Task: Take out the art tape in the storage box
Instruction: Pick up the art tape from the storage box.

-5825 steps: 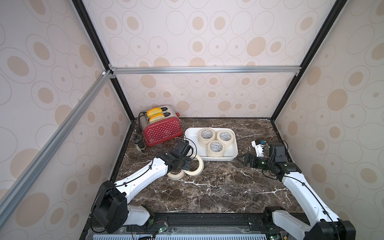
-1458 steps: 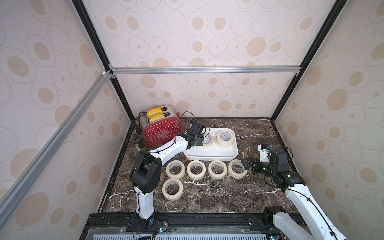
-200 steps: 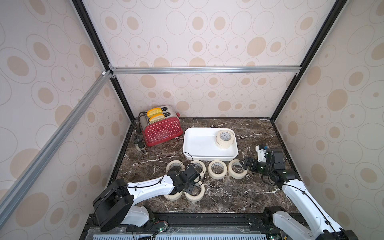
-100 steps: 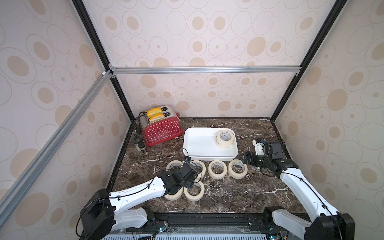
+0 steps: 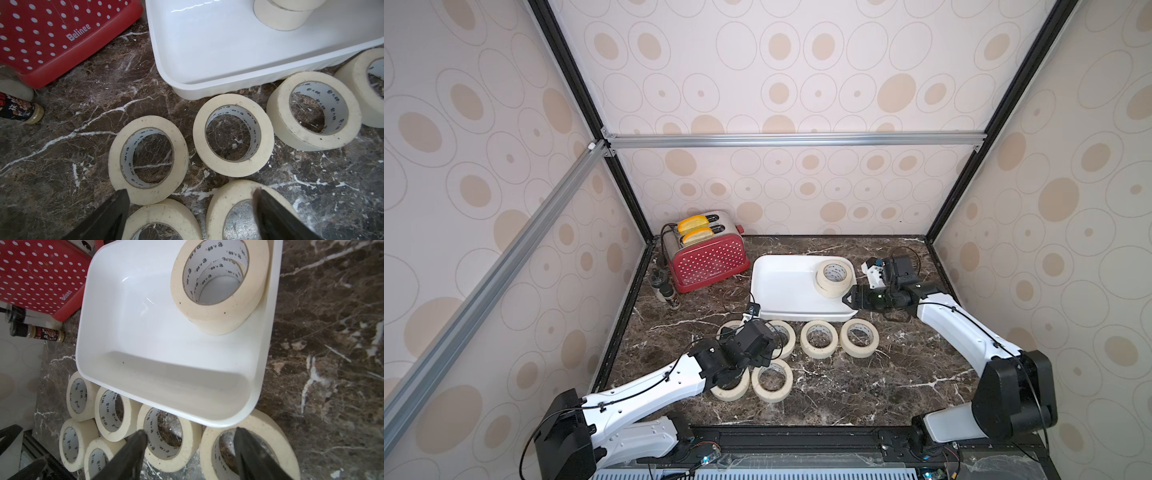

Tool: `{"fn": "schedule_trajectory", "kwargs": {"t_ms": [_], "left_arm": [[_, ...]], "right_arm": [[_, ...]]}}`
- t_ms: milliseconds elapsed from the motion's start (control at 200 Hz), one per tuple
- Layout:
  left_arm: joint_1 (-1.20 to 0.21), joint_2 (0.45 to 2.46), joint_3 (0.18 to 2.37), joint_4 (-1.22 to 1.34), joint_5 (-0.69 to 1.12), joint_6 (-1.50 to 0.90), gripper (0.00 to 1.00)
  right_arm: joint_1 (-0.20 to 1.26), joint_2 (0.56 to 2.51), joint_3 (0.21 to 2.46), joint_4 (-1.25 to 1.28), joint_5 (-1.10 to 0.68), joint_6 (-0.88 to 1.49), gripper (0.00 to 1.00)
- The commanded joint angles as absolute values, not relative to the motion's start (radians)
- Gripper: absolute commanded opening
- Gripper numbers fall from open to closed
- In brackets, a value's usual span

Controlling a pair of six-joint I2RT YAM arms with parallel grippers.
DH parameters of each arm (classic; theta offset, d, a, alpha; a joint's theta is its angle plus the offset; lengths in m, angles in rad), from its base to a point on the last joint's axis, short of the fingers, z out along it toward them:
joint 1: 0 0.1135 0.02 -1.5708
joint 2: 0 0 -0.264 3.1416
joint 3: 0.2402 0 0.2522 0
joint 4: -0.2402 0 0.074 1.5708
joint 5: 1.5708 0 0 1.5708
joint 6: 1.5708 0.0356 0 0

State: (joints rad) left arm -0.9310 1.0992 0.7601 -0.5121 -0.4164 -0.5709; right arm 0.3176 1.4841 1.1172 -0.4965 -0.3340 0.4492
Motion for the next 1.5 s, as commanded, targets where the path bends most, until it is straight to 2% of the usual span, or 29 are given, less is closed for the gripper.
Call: {"fn": "schedule_trajectory", "kwargs": {"t_ms": [0, 325, 536, 1057, 1277, 1492], "left_arm": [[-0.928, 1.063, 0.814, -0.532, -0.452, -0.518, 0.98], [-0.925, 1.03, 0.871, -0.485, -0.423, -0.377, 0.99], [-0.924, 1.031, 0.892, -0.461, -0.388, -0.302, 0.99], [-0.924, 1.025, 0.927, -0.517, -0.347, -0.251, 0.99], [-0.925, 1.049, 0.946, -0.532, -0.354, -0.247, 0.99], [-0.924, 1.056, 0.953, -0.534, -0.372, -0.252, 0.99]], "right_arm": [[0.329, 1.562, 1.227, -0.535, -0.294, 0.381, 0.67], [0.354, 1.841, 1.554, -0.671, -0.149, 0.257, 0.65], [0.378, 1.985, 1.732, -0.744, -0.15, 0.221, 0.65], [0.433, 2.176, 1.913, -0.799, -0.184, 0.188, 0.63], [0.435, 2.219, 1.942, -0.813, -0.185, 0.184, 0.52], [0.436, 2.237, 1.952, -0.824, -0.22, 0.168, 0.27]]}}
